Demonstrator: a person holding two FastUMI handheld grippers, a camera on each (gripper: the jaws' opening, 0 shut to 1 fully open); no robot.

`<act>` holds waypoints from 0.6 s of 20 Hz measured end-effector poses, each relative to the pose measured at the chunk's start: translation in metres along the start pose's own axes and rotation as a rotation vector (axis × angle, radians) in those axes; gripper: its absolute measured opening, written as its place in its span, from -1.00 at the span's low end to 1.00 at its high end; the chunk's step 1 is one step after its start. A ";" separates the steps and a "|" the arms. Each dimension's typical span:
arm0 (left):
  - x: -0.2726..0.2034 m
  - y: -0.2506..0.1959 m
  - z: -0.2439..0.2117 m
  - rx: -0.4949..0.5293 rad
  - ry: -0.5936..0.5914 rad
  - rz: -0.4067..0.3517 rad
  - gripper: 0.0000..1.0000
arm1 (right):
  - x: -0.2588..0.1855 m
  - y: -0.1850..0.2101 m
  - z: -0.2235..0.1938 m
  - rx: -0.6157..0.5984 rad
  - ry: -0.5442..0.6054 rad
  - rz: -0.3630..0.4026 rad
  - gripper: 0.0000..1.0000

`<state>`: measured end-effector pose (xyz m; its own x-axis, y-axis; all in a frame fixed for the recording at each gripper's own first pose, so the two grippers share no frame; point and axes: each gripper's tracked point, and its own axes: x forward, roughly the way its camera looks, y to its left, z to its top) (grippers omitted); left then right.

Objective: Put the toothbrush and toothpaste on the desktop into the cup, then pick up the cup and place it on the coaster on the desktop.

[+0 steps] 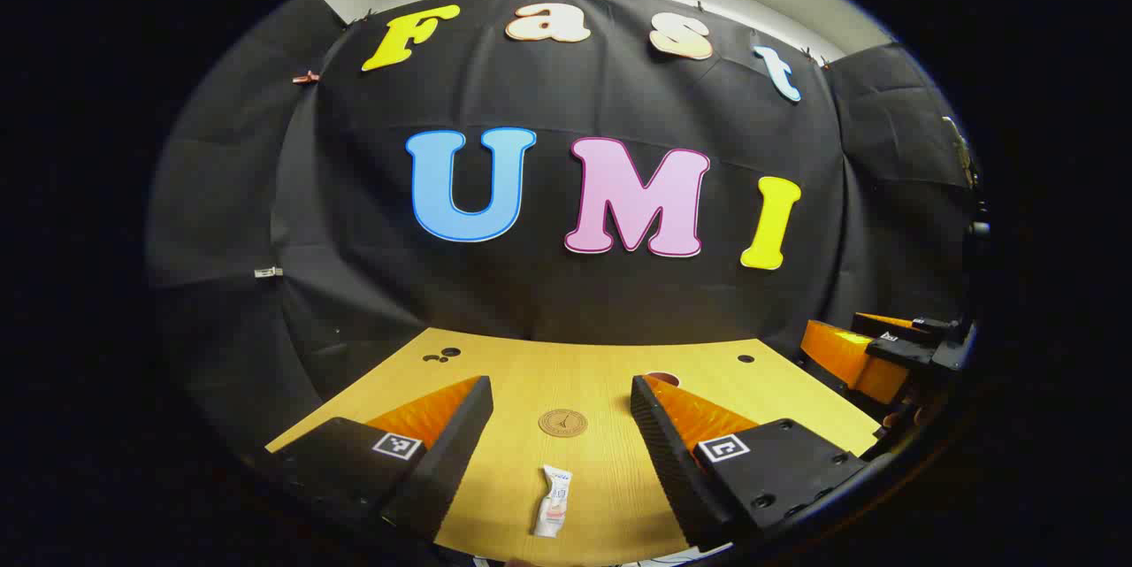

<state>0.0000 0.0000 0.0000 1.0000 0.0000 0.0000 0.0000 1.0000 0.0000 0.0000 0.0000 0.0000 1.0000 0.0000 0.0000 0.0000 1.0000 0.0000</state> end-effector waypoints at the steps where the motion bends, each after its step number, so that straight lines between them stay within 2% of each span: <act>1: 0.002 -0.003 0.000 0.002 0.001 -0.002 0.95 | 0.002 -0.003 0.000 0.006 0.003 -0.003 0.94; 12: 0.019 -0.010 -0.005 0.002 0.012 -0.002 0.95 | 0.015 -0.019 -0.013 0.022 0.045 -0.023 0.95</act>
<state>0.0189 -0.0104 -0.0054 0.9999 -0.0023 -0.0123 0.0023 1.0000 0.0020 0.0153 -0.0193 -0.0134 0.9987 -0.0227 -0.0450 0.0236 0.9995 0.0213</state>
